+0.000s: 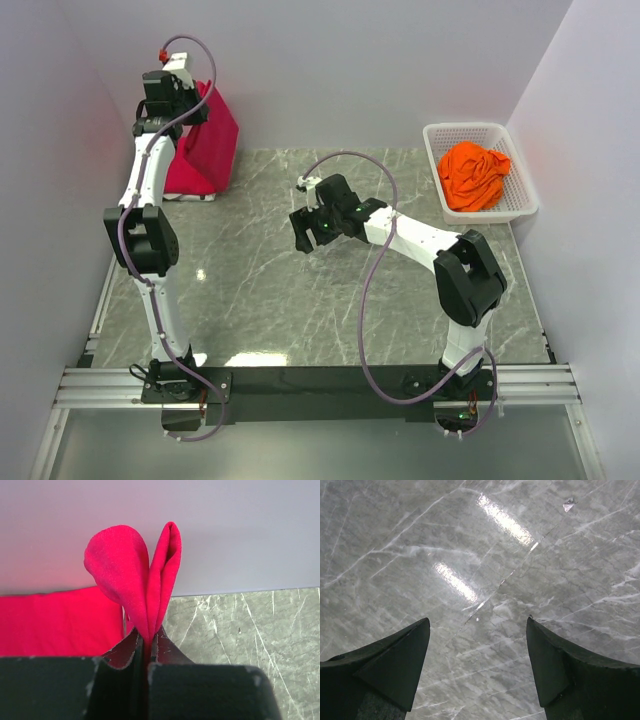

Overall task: Fold and stack the t-shirts
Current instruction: Neatly place the folded tshirt to the corner

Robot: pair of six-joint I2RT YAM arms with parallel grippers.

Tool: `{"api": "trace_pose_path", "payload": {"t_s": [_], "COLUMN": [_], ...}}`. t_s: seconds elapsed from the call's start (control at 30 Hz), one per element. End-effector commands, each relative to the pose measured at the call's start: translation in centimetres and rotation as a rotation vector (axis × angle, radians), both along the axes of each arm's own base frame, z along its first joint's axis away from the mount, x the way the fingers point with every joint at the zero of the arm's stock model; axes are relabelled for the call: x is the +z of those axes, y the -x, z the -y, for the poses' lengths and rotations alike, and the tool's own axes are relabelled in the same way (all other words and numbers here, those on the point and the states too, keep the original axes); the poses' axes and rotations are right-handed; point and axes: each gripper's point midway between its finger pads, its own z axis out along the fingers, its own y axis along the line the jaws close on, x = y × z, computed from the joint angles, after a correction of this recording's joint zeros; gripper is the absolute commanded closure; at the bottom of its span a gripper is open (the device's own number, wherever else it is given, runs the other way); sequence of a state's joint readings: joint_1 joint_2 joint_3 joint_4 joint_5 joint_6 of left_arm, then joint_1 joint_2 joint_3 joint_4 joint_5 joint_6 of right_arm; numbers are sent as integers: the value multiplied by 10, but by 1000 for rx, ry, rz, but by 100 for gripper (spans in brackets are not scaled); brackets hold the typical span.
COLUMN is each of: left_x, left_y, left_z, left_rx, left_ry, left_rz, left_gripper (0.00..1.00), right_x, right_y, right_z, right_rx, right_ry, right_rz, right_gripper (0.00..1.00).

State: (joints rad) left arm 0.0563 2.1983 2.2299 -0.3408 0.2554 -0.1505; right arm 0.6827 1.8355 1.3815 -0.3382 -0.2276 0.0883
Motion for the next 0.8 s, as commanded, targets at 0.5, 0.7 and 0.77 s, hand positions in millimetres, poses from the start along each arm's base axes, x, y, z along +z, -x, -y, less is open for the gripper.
{"api": "trace_pose_path", "payload": {"t_s": [0.5, 0.7, 0.77], "left_x": [41, 18, 9], "left_y": [-6, -13, -16], "left_z": [-44, -76, -80], "left_rx": [13, 42, 34], "left_ry": [-120, -180, -188], "left_rz": [121, 101, 93], "left_gripper": [99, 99, 99], "right_x": [11, 5, 5], "right_y": [-7, -7, -7], "right_z": [-12, -16, -17], "right_rx": [5, 12, 14], "right_ry": [-31, -24, -23], "right_rz": [-6, -26, -29], "right_gripper": [16, 16, 16]}}
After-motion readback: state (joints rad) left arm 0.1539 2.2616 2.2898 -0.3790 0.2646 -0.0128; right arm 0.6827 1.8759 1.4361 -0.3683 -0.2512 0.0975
